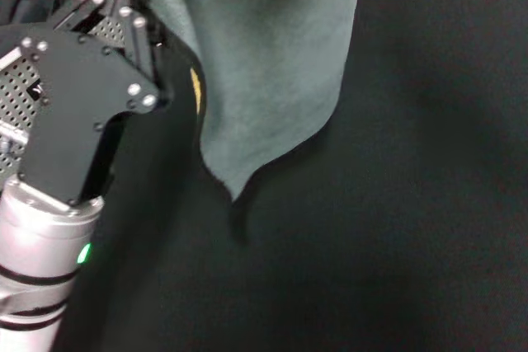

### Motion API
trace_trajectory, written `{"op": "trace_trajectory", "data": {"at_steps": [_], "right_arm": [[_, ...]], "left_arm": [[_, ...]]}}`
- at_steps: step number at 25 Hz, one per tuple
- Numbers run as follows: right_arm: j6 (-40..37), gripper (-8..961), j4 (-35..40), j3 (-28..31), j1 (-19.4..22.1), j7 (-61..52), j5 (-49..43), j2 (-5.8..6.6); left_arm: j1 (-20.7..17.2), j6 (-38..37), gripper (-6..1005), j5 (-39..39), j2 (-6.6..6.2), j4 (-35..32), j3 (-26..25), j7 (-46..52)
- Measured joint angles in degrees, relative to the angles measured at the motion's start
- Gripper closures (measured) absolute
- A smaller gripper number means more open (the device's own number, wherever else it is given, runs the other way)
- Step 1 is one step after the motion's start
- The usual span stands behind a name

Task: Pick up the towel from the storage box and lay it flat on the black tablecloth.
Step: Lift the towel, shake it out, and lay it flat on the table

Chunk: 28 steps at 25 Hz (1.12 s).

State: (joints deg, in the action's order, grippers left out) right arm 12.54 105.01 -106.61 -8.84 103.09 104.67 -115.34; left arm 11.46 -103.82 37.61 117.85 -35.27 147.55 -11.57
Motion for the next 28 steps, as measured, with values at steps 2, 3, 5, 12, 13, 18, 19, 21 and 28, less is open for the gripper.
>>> {"op": "trace_trajectory", "data": {"at_steps": [2,3,5,12,13,18,19,21,28], "right_arm": [[1.74,943,-0.07,0.58,1.50,-0.60,-0.13,0.07],[2.40,943,-0.07,0.76,1.98,-0.82,-0.17,0.09],[5.68,943,-0.02,2.07,3.98,-2.25,-0.38,0.23],[22.69,943,2.13,9.72,9.75,-12.51,-5.19,0.81],[24.52,943,2.69,10.51,10.30,-13.98,-6.09,0.75],[32.44,943,3.61,13.38,11.88,-19.26,-8.15,0.53],[33.90,943,3.77,13.99,12.13,-20.61,-8.68,0.51],[36.49,943,4.28,15.28,12.57,-22.88,-9.75,0.46],[51.29,943,8.65,22.74,13.48,-34.21,-14.05,0.29]], "left_arm": [[-0.67,-0.20,989,-2.22,-1.36,-0.10,-1.70,6.11],[-0.89,-0.25,989,-3.35,-1.97,-0.17,-2.38,8.90],[-1.33,-0.36,989,-6.24,-3.80,-0.36,-4.55,16.03],[-1.25,-0.42,989,-19.99,-7.37,-0.50,-14.15,37.66],[-1.37,-0.45,989,-22.75,-7.42,-0.52,-15.89,39.60],[-1.50,-0.58,989,-36.54,-6.76,-0.81,-24.65,47.92],[-1.53,-0.59,989,-39.05,-6.54,-1.17,-26.71,49.80],[-1.58,-0.60,989,-43.25,-6.35,-2.03,-29.44,53.15],[-2.04,-0.86,989,-63.34,-6.31,-8.47,-41.82,70.01]]}}
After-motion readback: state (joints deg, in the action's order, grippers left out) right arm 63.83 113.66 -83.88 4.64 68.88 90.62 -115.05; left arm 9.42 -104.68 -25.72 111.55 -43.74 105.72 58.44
